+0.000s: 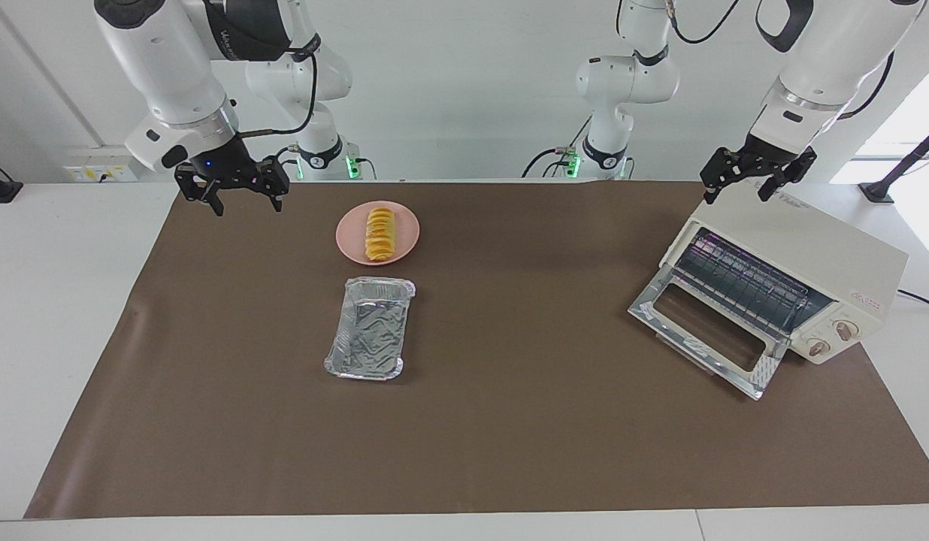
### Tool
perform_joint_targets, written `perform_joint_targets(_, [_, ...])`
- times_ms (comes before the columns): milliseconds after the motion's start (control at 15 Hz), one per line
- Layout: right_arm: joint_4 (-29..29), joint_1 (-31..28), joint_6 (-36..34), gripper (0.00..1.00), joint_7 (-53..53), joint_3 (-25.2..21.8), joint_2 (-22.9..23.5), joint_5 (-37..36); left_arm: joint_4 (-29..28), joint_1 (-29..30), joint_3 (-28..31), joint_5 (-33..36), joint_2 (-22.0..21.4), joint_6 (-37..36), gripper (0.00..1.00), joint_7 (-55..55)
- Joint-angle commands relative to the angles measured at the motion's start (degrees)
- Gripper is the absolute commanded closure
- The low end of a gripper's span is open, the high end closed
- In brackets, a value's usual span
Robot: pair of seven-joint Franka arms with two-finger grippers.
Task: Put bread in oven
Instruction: 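Grasp the orange bread on the pink plate with the right gripper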
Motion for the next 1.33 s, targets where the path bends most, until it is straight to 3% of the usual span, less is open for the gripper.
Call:
perform_joint_targets(0, [-0.5, -1.1, -4.2, 0.0, -1.4, 0.1, -0.9, 0.9, -0.5, 0.3, -0.1, 0.5, -0.4, -0.1, 0.0, 0.6])
perform_joint_targets(267, [-1.3, -1.9, -1.5, 0.0, -3.0, 0.9, -1.2, 1.2, -0.5, 0.3, -0.1, 0.5, -0.4, -0.1, 0.0, 0.6])
perform_joint_targets(467, [-13.1, 0.5, 9.5, 0.0, -2.7, 2.5, -4.9, 4.8, -0.5, 0.3, -0.1, 0.5, -0.4, -0.1, 0.0, 0.6])
perform_joint_targets(733, [-20.8, 11.8, 20.2, 0.0, 12.6, 2.6, -1.8, 5.8, -0.5, 0.3, -0.1, 0.5, -0.4, -0.1, 0.0, 0.6])
perform_joint_targets(1067, [-31.9, 16.4, 35.2, 0.0, 25.8, 2.6, 0.2, 6.1, -0.5, 0.3, -0.1, 0.5, -0.4, -0.1, 0.0, 0.6])
perform_joint_targets(1267, [-36.8, 17.7, 37.4, 0.0, 28.7, 2.6, -0.3, 7.6, -0.5, 0.3, -0.1, 0.5, -0.4, -0.1, 0.0, 0.6])
